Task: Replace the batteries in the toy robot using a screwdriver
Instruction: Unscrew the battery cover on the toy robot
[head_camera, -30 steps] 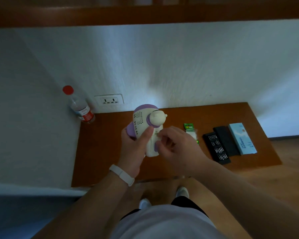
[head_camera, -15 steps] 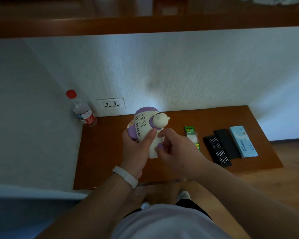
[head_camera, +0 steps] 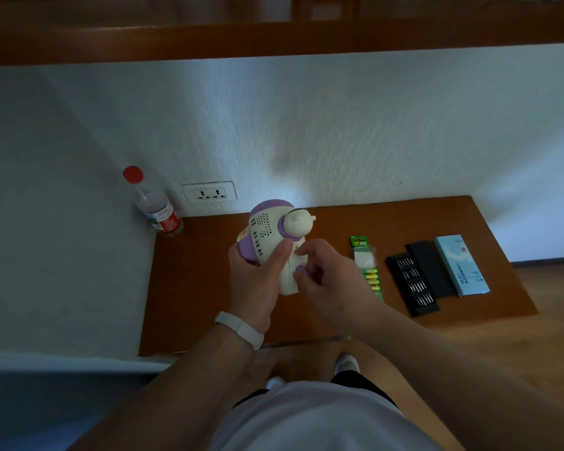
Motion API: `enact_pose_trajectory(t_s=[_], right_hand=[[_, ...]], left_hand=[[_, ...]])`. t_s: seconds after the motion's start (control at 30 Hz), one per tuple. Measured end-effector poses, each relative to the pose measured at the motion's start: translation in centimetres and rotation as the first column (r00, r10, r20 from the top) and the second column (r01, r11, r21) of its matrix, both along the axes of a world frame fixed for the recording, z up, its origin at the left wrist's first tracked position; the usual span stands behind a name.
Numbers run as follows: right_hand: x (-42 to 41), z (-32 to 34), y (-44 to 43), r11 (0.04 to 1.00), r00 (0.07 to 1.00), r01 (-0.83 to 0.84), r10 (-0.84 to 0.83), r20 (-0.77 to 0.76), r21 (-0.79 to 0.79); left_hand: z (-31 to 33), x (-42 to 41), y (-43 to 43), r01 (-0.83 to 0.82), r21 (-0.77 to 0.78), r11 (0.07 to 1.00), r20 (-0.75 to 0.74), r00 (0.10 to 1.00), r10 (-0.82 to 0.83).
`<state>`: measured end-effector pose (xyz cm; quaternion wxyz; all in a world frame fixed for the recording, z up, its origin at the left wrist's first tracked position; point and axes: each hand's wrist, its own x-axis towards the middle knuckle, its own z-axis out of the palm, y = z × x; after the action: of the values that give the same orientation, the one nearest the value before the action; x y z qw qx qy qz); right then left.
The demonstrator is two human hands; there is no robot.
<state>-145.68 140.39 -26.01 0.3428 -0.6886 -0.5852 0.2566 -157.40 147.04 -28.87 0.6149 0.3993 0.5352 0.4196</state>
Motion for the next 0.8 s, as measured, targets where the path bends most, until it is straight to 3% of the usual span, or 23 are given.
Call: enact_pose_trajectory(t_s=[0.4,0.8], right_hand=[[-0.19,-0.23,0.33,0.999,0.998,0.021,-0.022,-0.066,-0.025],[-0.72,-0.44,0.01,0.998,0.999,0.035,-0.036,-0.014,-0.044]], left_hand=[[-0.35,-0.21,0.23,0.015,0.004,1.0,0.031,0.999,-0.015],[-1.03,0.28,-0.2,-0.076,-0.059,0.995,0.038,0.996,0.079]])
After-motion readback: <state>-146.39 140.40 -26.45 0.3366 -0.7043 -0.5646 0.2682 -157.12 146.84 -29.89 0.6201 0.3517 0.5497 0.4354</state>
